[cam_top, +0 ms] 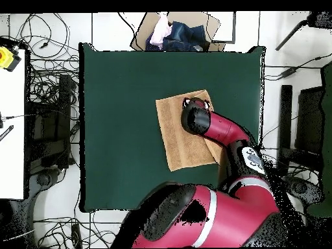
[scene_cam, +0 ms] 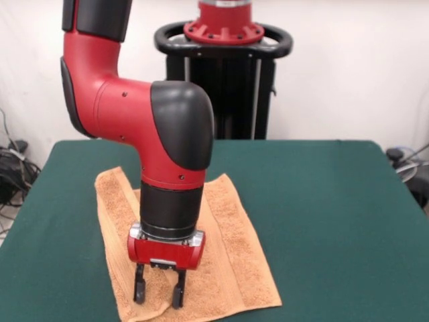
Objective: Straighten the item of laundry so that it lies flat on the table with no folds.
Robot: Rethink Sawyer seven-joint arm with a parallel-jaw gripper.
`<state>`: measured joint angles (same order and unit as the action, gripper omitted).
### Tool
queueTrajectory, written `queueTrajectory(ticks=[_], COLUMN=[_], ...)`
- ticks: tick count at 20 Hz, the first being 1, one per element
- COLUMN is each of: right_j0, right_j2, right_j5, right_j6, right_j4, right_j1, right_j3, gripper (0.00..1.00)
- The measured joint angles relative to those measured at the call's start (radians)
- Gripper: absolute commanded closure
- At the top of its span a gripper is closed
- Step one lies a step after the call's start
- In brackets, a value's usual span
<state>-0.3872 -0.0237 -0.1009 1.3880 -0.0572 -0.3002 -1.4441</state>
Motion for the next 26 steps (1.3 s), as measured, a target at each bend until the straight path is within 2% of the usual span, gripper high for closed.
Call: queueTrajectory(ticks=[1, 2, 11, 21, 24, 26], right_j0=[-0.003, -0.022, -0.076, -0.092, -0.117, -0.181], right_j2=[-0.001, -0.007, -0.043, -0.055, -0.082, -0.147], right_j5=[0.002, 0.021, 0.063, 0.064, 0.061, 0.029], right_j6=[0.000, 0.000, 0.000, 0.000, 0.000, 0.000], right_j4=[0.001, 0.022, 0.072, 0.072, 0.072, 0.072], right_j1=[-0.002, -0.008, -0.019, -0.025, -0.026, -0.026], right_j3=[-0.004, -0.025, -0.055, -0.074, -0.082, -0.090], gripper=[0.00, 1.00, 1.00, 1.00, 1.00, 1.00])
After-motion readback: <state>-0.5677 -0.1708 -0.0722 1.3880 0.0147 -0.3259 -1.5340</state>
